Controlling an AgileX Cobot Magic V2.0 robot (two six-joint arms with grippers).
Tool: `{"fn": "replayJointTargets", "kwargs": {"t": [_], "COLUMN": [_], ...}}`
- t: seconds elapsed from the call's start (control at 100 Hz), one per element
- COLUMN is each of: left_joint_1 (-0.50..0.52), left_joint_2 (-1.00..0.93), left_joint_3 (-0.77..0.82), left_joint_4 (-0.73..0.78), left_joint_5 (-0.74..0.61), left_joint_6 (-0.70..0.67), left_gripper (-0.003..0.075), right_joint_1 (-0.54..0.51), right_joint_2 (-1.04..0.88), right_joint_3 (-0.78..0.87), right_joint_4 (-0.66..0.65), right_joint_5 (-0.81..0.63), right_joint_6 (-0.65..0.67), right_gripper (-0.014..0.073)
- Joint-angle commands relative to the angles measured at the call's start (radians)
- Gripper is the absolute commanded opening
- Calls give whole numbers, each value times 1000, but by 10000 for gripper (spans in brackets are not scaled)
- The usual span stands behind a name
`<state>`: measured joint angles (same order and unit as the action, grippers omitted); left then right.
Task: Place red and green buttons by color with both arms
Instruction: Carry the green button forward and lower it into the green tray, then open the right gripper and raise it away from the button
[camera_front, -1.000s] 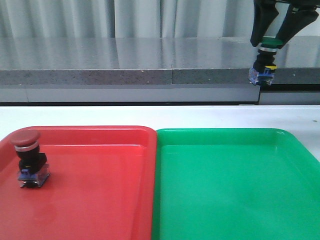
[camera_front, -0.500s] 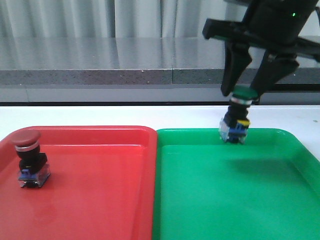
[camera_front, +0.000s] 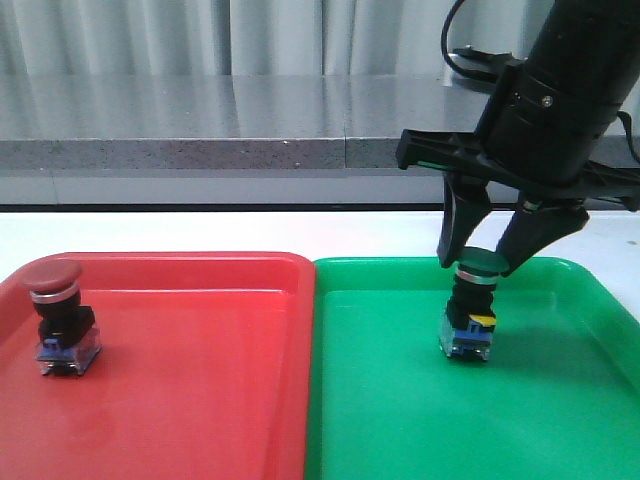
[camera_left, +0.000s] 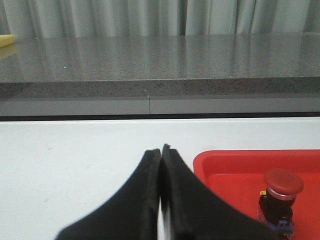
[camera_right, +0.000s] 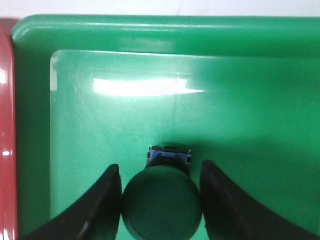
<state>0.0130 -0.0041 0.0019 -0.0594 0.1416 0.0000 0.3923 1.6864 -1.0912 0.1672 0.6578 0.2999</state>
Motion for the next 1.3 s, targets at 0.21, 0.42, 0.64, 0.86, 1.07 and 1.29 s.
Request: {"fn": "replayJointTargets", "kwargs": {"t": [0.21,0.42,0.64,0.86,1.07,1.29], "left_joint_1": [3,3,3,3,3,3], "left_joint_2": [-32,-32,-32,-32,-32,-32], "left_joint_3": [12,12,12,12,12,12], "left_joint_4": [-8,-8,-8,-8,-8,-8], "left_joint_5": [-77,-77,-77,-77,-77,-77], "left_joint_6": [0,0,0,0,0,0], "left_gripper": [-20,-20,-20,-20,-20,-20], "right_joint_1": [0,0,0,-2,-14,-144], "right_joint_2": [-26,-68,-176,-282,-345,-439], "right_joint_3": [-20,-20,-20,-20,-5,73], "right_joint_4": [3,3,-56,-148,-188,-188], "right_joint_5": [-24,-21,-24,-2,-18,-20], "right_joint_6": [-1,-1,-19,-17,-15,12], "right_gripper": [657,657,525,-69,-64,-64]}}
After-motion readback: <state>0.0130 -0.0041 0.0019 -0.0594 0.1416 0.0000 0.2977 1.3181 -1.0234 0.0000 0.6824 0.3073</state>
